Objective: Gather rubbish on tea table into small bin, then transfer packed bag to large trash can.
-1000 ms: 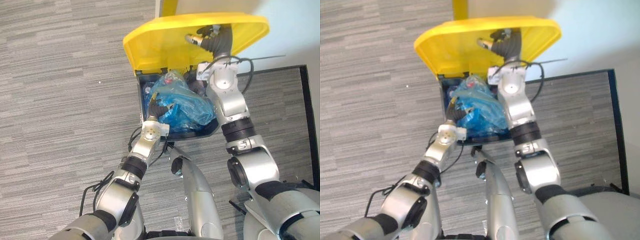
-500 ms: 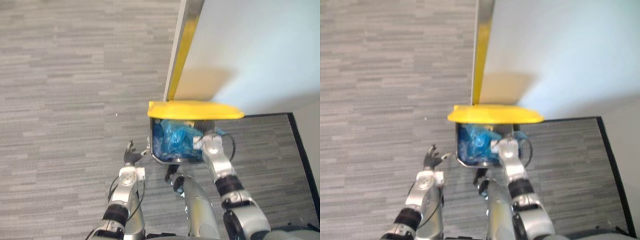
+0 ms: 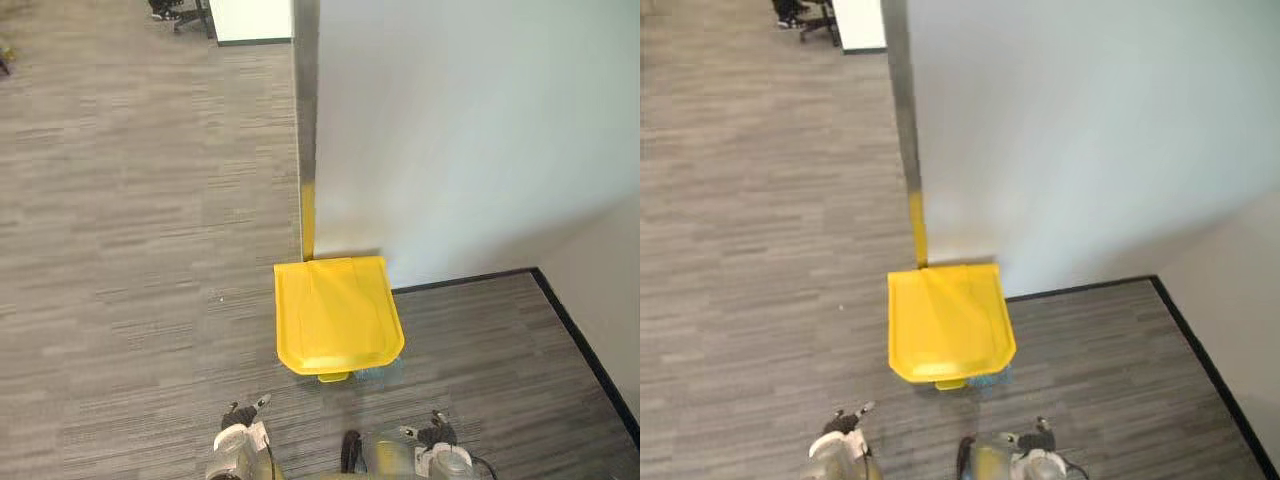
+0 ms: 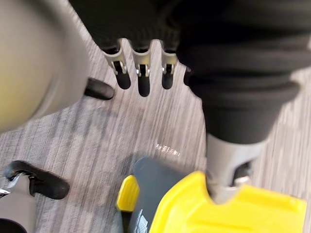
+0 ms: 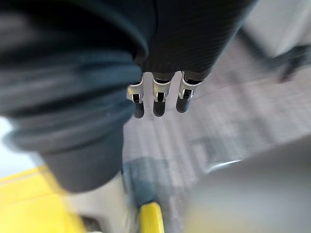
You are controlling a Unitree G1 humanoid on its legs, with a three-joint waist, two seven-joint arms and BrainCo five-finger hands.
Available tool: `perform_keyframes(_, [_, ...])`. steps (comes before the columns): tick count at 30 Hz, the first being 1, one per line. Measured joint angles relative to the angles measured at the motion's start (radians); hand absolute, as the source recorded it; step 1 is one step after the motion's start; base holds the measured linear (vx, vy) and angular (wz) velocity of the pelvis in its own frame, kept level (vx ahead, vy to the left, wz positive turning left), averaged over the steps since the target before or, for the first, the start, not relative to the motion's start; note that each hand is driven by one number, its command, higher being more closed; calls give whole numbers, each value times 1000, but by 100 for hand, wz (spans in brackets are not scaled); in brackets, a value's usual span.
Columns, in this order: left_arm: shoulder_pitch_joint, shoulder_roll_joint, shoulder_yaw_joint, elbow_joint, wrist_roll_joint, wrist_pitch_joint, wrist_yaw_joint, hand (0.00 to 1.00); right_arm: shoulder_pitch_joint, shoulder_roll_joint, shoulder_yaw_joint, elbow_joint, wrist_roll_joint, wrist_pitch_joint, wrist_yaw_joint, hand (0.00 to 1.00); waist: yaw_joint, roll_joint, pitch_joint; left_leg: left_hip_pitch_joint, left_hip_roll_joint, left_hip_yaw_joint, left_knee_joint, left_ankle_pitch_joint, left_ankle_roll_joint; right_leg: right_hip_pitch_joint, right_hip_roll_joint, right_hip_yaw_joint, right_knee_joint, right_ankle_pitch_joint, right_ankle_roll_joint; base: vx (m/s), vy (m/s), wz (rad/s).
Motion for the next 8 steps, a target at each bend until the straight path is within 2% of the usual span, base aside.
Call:
perform_keyframes(3, [7,0,23,13,0,-1,0,0,-8,3,-31,45,2,0,3,0,1,6,-23,24,-12,0,-64,28,-2,32,1,-3,-67,34,15,12,81,7])
perform_keyframes(4, [9,0,24,20,0,-2,0,0,-9,3,-48,57,12,-1,6,0,2,9,-29,27,-22,0,-72,37,-15,39,-6,1,-85,46,20,70,156,2])
perform_keyframes(8, [8,5,20,39,1,-2,-1,0,-15,-2,-78,70,28,-1,11,0,0,12,-32,44,-59,13,-89,40,-19,70,-35,11,-132,82,39,58,147,2])
